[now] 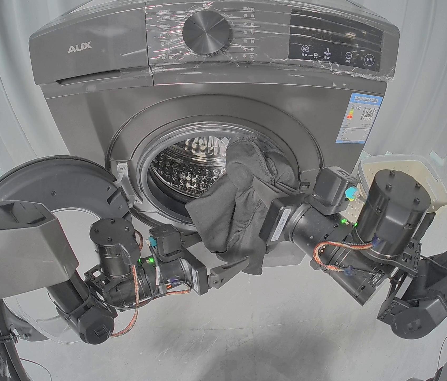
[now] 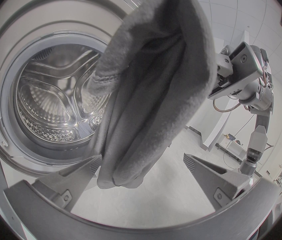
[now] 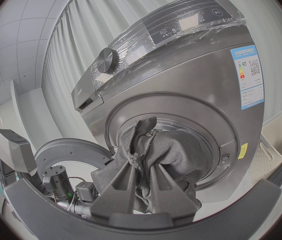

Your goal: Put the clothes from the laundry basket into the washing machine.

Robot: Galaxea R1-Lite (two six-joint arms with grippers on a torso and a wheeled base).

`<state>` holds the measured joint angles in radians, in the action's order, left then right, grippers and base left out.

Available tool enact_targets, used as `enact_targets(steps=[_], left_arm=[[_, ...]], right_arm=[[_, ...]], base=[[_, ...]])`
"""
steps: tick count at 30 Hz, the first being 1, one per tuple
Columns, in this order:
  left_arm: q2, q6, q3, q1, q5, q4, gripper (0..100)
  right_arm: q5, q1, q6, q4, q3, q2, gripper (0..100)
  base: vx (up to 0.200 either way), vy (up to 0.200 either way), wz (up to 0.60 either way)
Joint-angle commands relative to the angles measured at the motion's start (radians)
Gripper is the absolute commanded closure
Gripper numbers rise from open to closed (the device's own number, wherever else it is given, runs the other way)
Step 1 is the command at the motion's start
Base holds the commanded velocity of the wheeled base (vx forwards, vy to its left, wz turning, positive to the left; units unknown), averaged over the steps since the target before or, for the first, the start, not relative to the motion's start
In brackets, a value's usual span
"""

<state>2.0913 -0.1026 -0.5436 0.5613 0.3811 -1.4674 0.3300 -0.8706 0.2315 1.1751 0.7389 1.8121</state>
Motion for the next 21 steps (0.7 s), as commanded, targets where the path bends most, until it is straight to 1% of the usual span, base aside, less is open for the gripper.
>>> enact_targets(steps=[1,2,3,10,13,15,19,21], left_arm=[[0.016,0.000,-0.007,0.009,-0.007,-0.005,0],[0.018,0.000,-0.007,0.011,-0.013,-0.011,0],[0.023,0.000,-0.007,0.014,-0.018,-0.019,100],[0.030,-0.003,-0.010,0.031,-0.022,-0.053,100],[0.024,-0.006,-0.002,0.037,-0.041,-0.073,100],[0.015,-0.006,0.007,0.045,-0.044,-0.076,100],[-0.028,0.006,0.054,0.060,-0.045,-0.076,100],[-0.071,0.011,0.106,0.075,-0.044,-0.076,100]], right_arm=[[0.000,-0.001,0.000,0.001,-0.004,-0.002,100],[0.000,-0.001,0.002,0.001,-0.006,-0.002,100],[0.000,-0.001,0.002,0.001,-0.006,-0.002,100],[-0.002,-0.001,0.002,0.001,-0.009,-0.002,100],[-0.002,0.001,0.002,0.001,-0.010,-0.002,100],[-0.002,0.001,0.002,0.001,-0.010,0.000,100],[-0.003,0.004,0.003,0.001,-0.010,0.003,100],[-0.005,0.007,0.003,0.001,-0.016,0.007,100]], base=[[0.000,0.000,0.00],[0.000,0.000,0.00],[0.000,0.000,0.00],[0.000,0.000,0.00],[0.000,0.000,0.00],[0.000,0.000,0.00],[0.000,0.000,0.00],[0.000,0.000,0.00]])
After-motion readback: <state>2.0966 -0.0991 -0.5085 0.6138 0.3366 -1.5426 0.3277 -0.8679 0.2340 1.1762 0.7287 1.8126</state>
